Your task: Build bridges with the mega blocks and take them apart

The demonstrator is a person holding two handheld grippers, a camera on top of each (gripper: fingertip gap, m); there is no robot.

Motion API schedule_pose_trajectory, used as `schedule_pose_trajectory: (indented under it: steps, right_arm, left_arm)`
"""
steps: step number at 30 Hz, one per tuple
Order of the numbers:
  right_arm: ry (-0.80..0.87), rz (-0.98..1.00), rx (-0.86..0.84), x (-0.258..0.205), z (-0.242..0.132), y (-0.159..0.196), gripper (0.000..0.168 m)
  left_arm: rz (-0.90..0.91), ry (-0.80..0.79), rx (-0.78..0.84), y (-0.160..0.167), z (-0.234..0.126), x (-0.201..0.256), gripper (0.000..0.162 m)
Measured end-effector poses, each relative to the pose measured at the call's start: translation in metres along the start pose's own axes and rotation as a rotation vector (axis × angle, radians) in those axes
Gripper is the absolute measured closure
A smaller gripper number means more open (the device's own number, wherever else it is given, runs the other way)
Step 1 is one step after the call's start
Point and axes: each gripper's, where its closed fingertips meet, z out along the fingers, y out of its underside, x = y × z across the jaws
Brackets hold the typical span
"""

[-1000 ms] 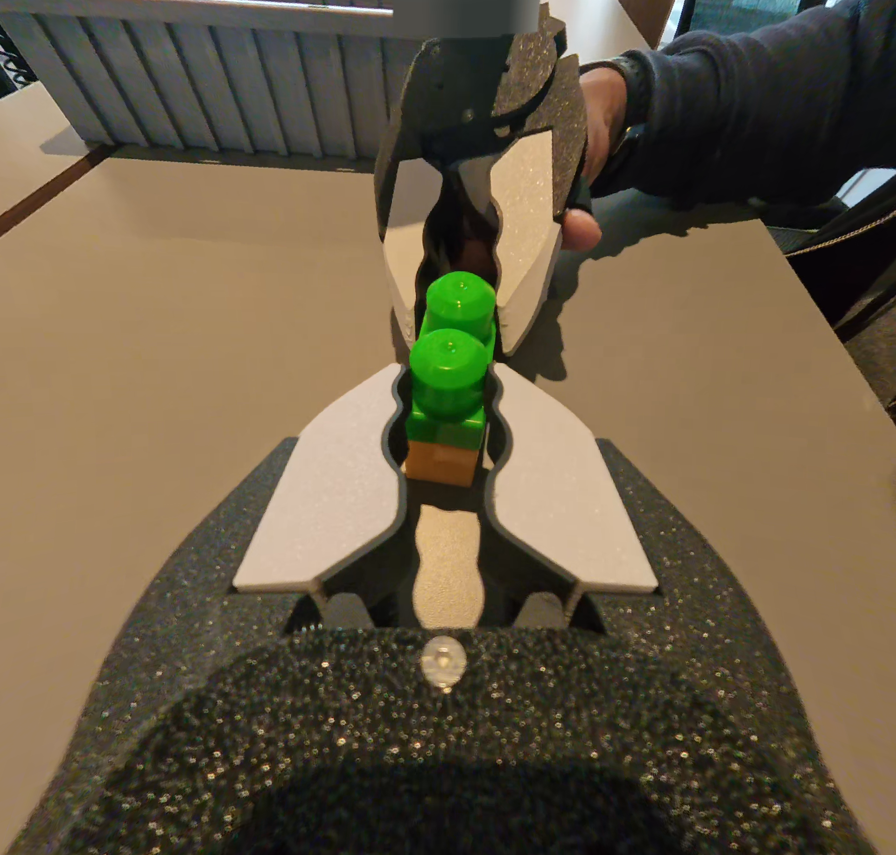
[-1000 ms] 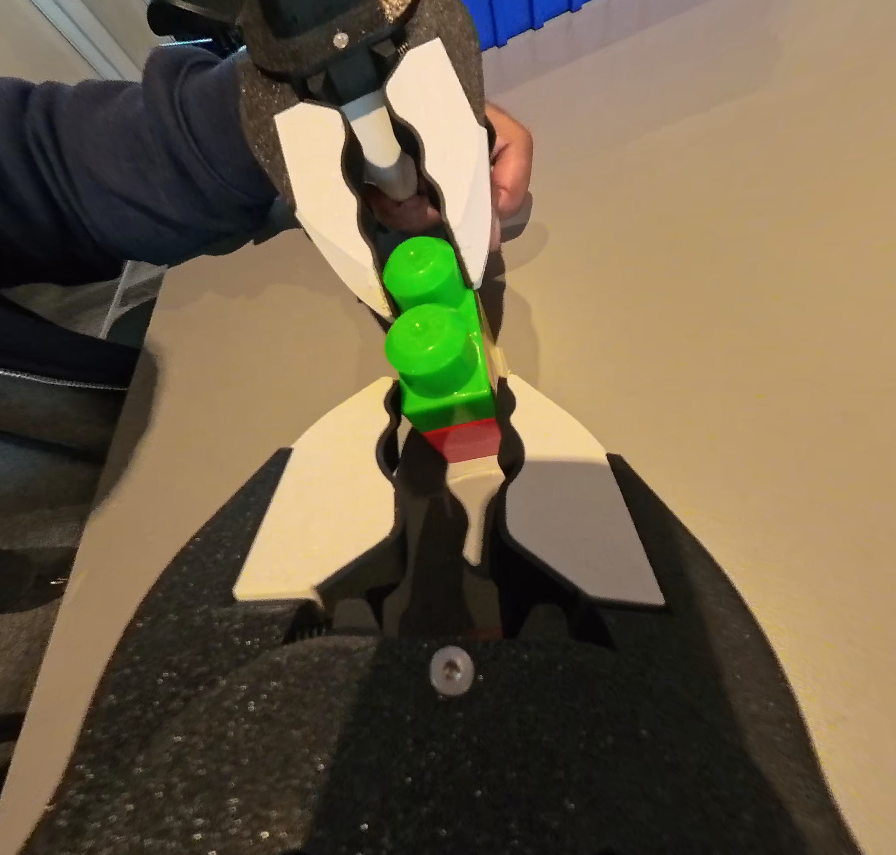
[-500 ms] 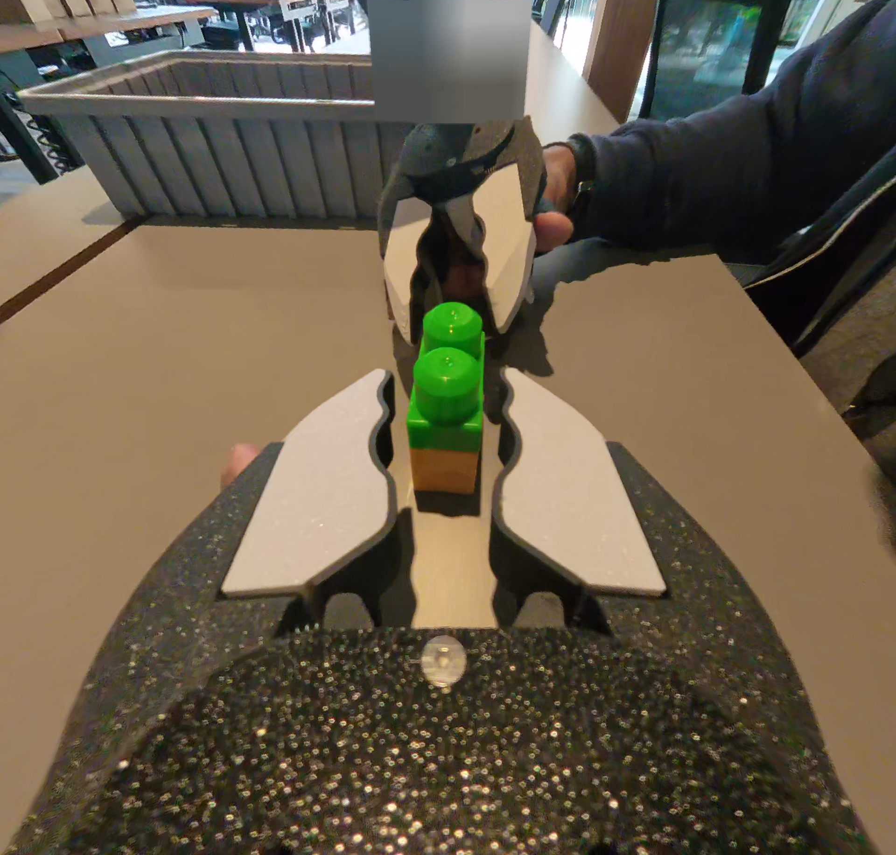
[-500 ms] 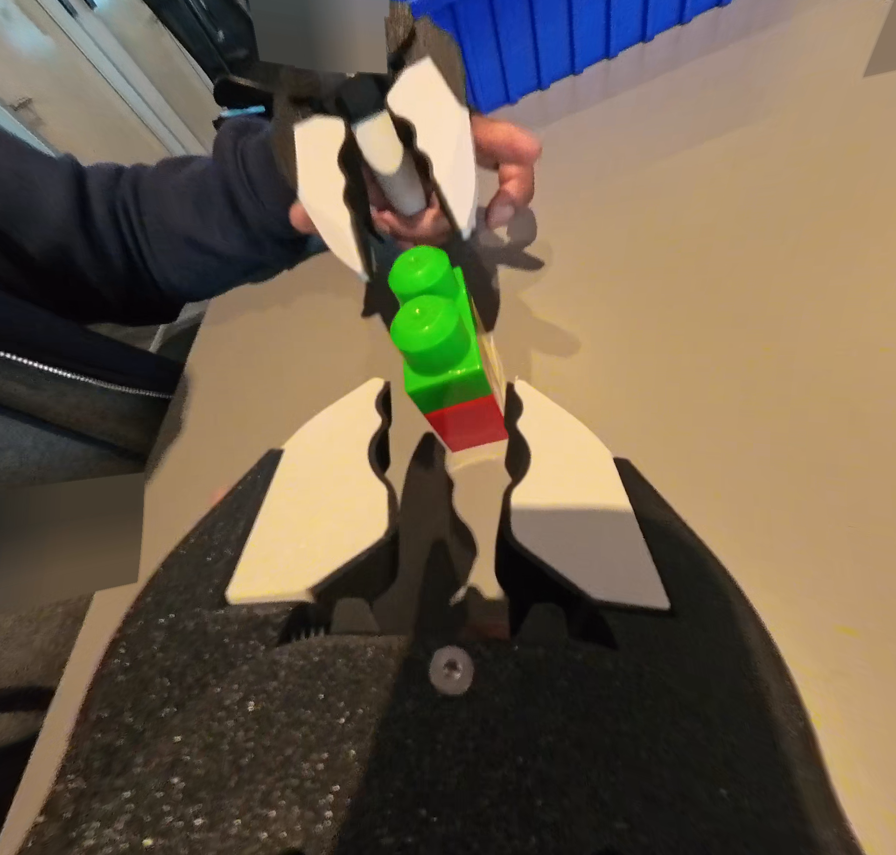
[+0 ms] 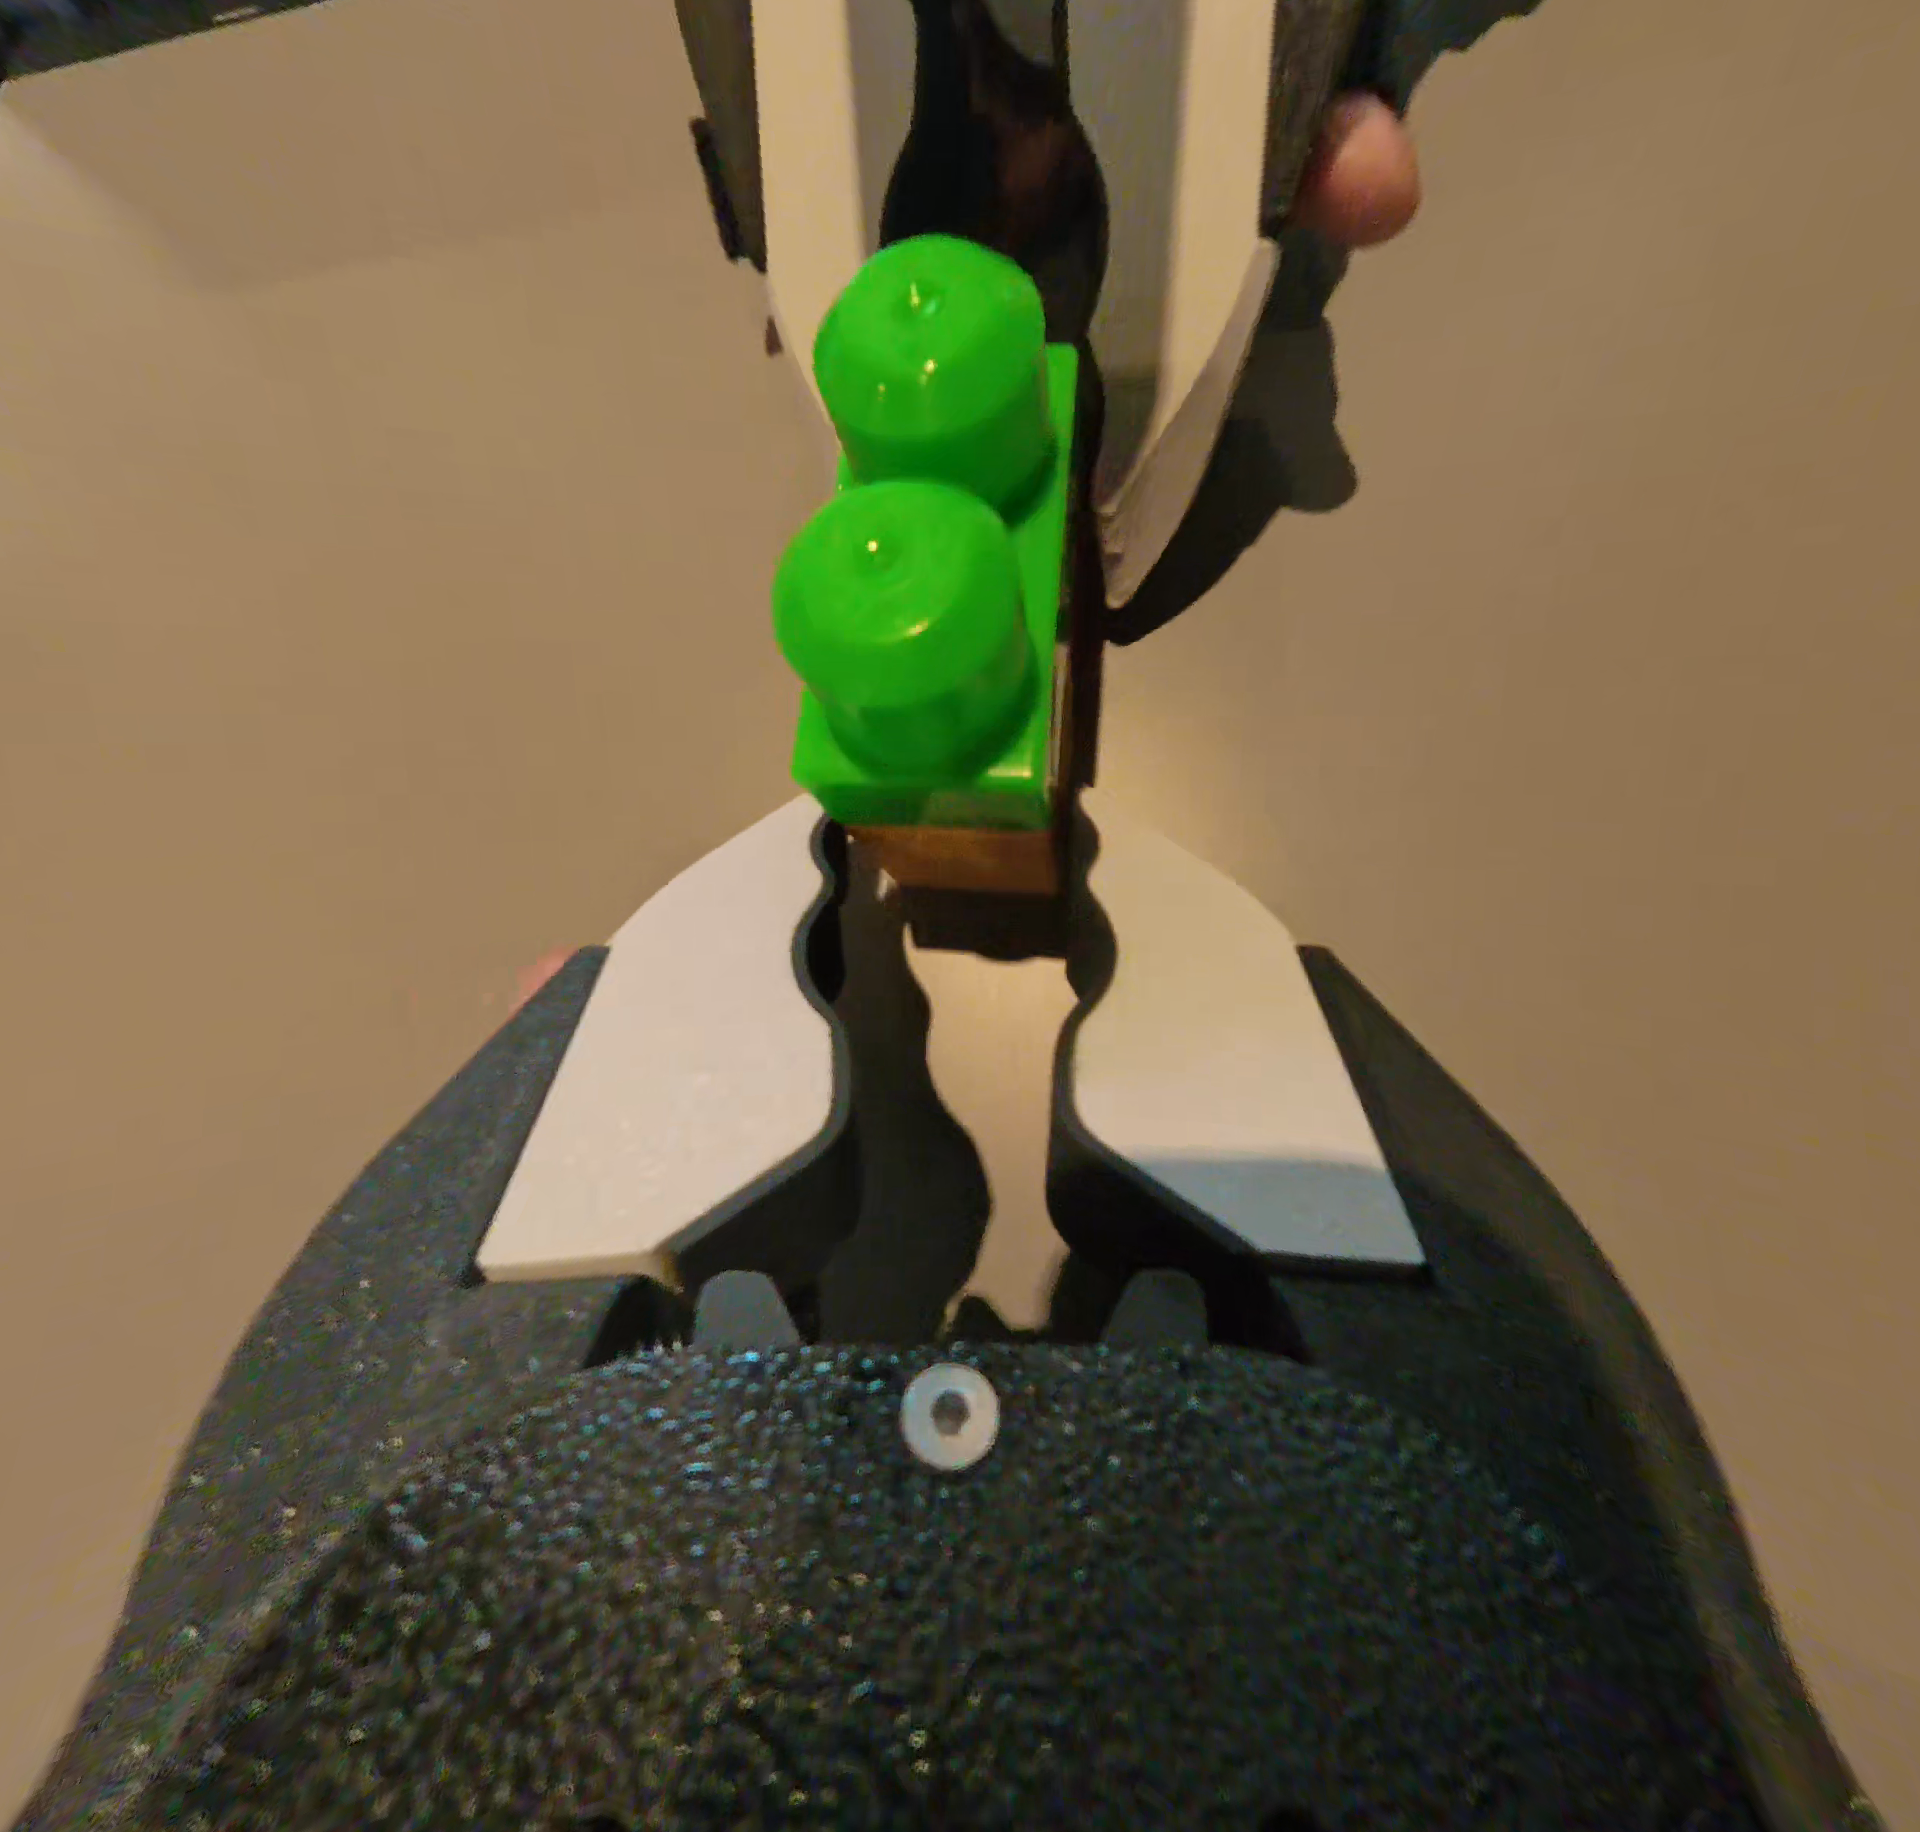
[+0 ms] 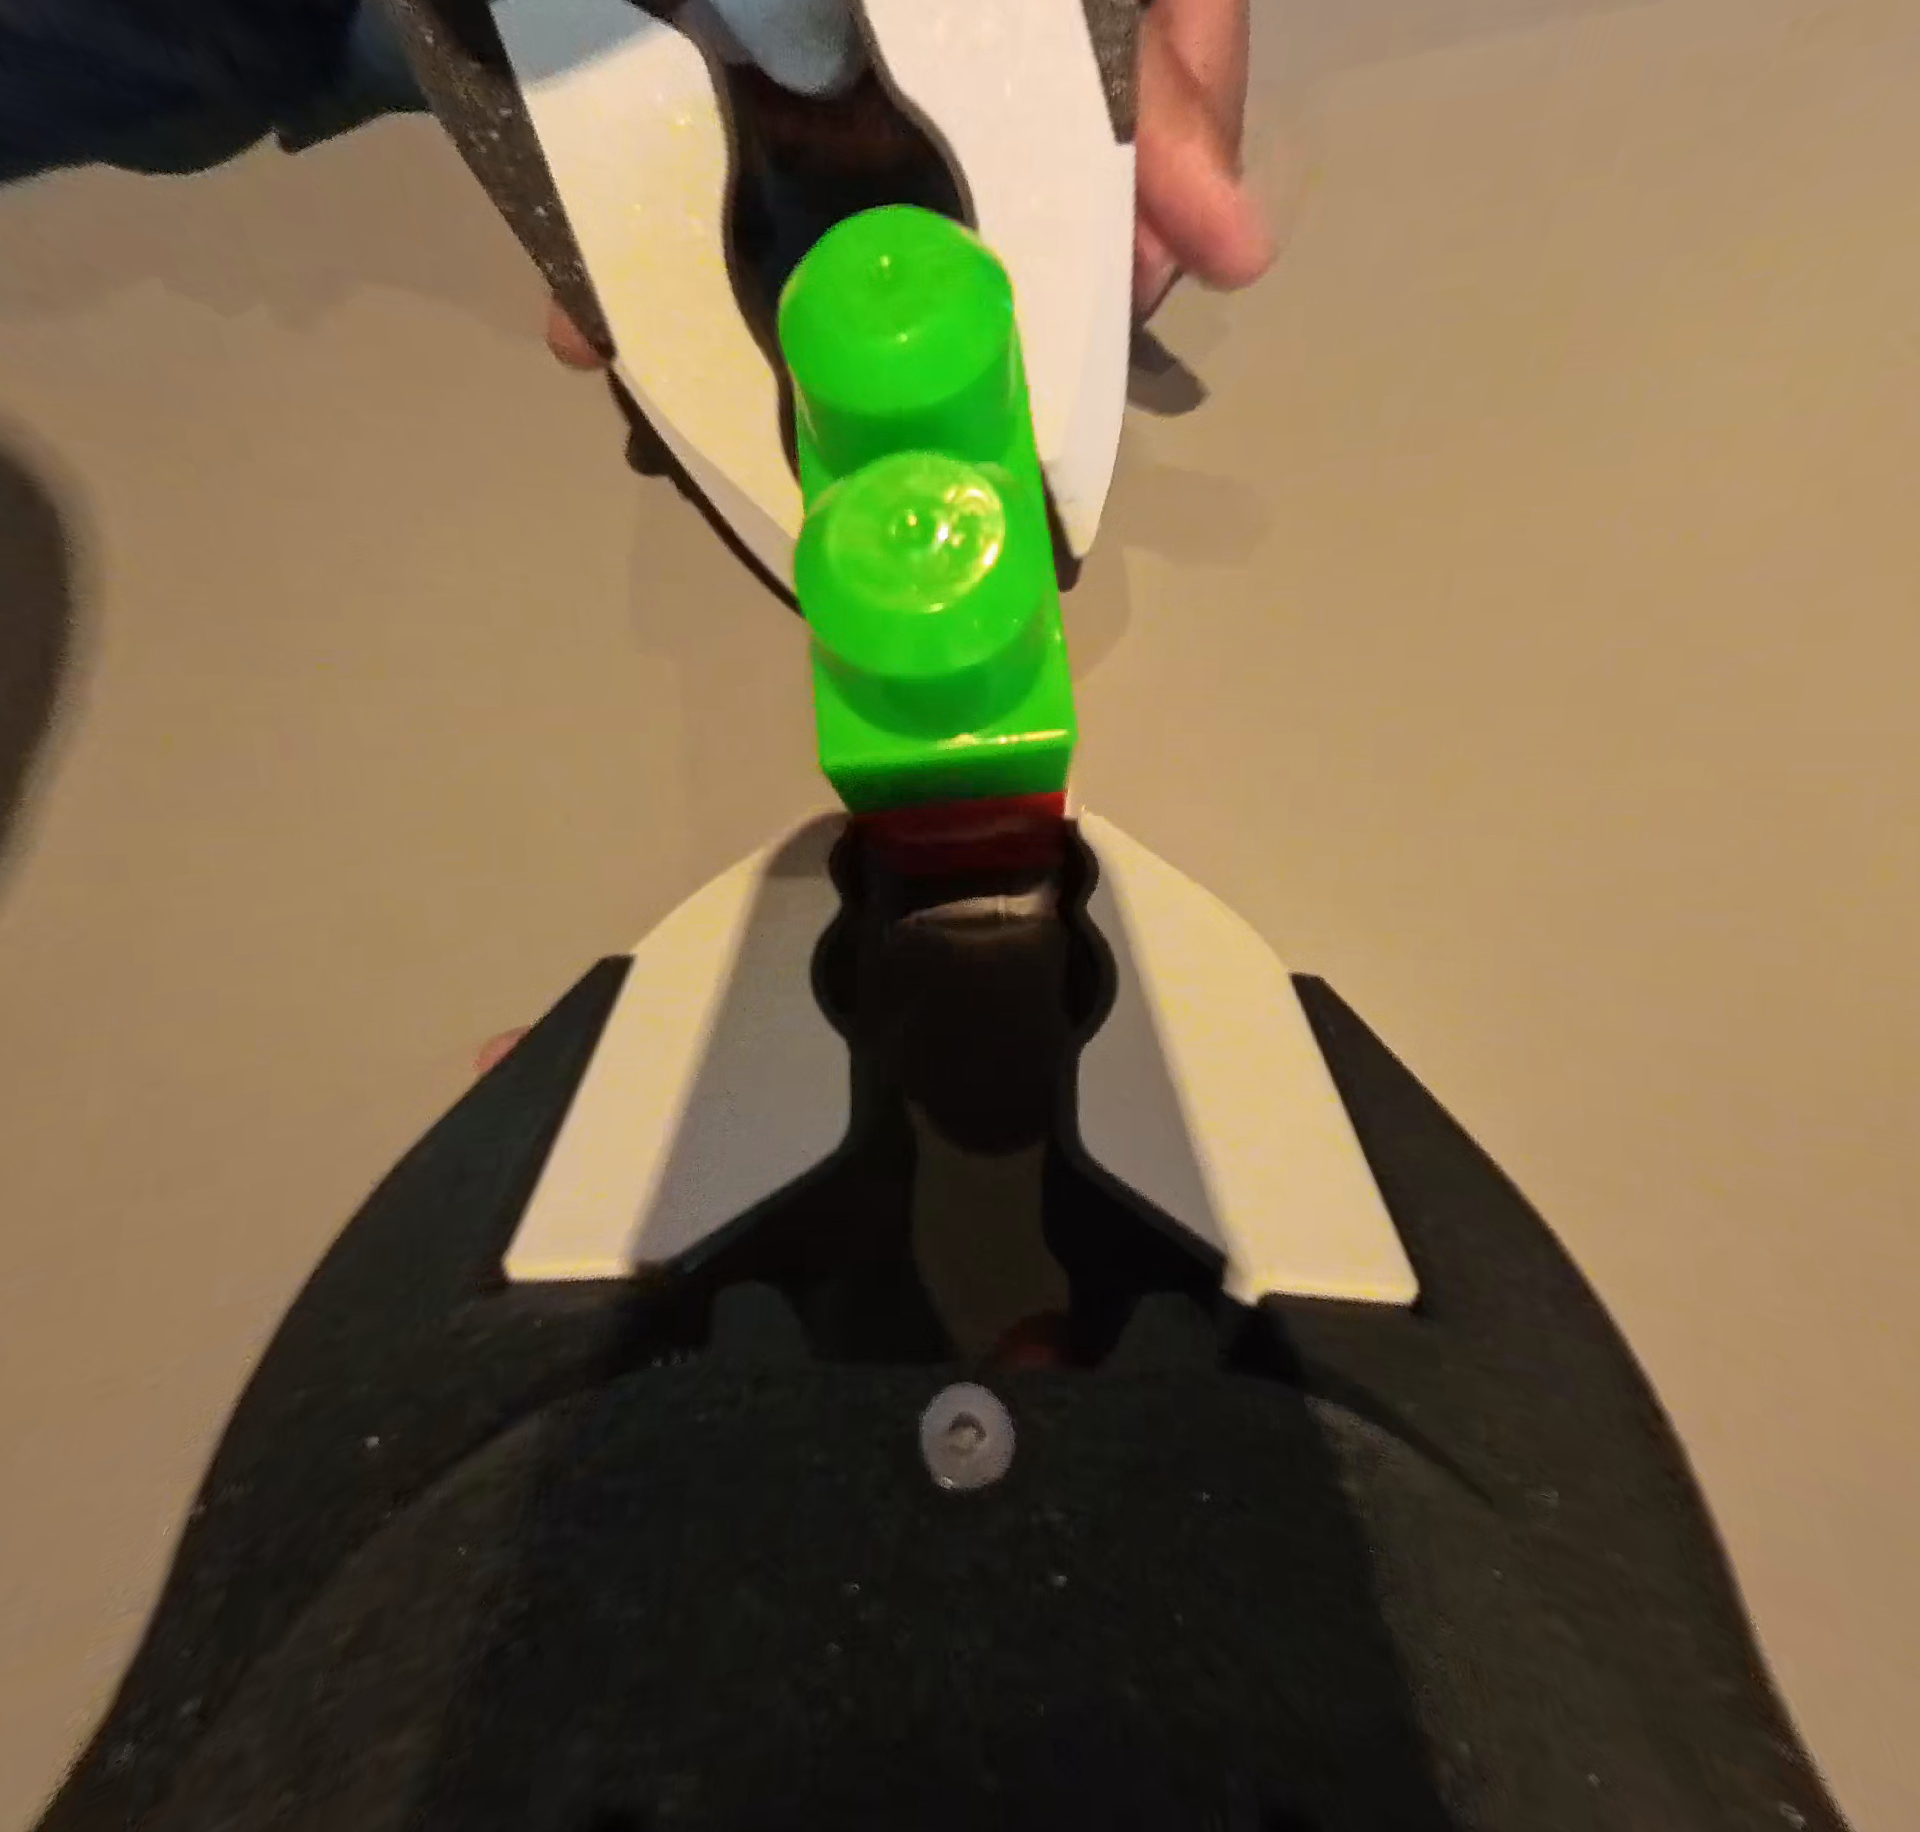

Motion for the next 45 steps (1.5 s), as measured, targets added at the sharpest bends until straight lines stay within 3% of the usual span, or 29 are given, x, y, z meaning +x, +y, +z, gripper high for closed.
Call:
schedule_pose_trajectory:
  steps: [1, 19, 24, 28, 33, 37, 40, 42, 45]
  right_arm:
    - [0.01, 0.002, -0.001, 0.001, 0.0, 0.0, 0.131]
    - [0.024, 0.043, 0.0, 0.006, -0.002, 0.001, 0.131]
    - [-0.052, 0.019, 0.003, -0.003, -0.005, 0.002, 0.1]
    - [-0.045, -0.018, 0.112, -0.003, -0.013, -0.012, 0.098]
    - [-0.016, -0.055, 0.217, -0.002, -0.021, -0.03, 0.101]
    - [-0.003, -0.07, 0.251, -0.002, -0.022, -0.036, 0.114]
    - [0.006, -0.066, 0.251, 0.0, -0.021, -0.036, 0.128]
    - [0.008, -0.067, 0.25, 0.001, -0.021, -0.036, 0.131]
    - [0.006, -0.067, 0.25, 0.0, -0.021, -0.035, 0.131]
  left_arm:
    - [-0.004, -0.007, -0.001, -0.001, 0.001, 0.0, 0.124]
    - [-0.108, -0.025, -0.016, -0.004, 0.006, 0.002, 0.126]
    - [-0.108, -0.022, -0.016, -0.005, 0.006, 0.002, 0.126]
    - [-0.107, -0.023, -0.016, -0.005, 0.006, 0.003, 0.126]
    - [-0.106, -0.026, -0.017, -0.005, 0.007, 0.002, 0.126]
    - [-0.086, -0.032, -0.021, -0.005, 0.007, 0.004, 0.124]
    - [-0.071, -0.014, -0.005, -0.006, 0.005, 0.006, 0.1]
    - [-0.077, 0.004, 0.051, -0.011, -0.001, 0.007, 0.093]
    - [-0.096, 0.01, 0.194, -0.029, -0.015, 0.004, 0.101]
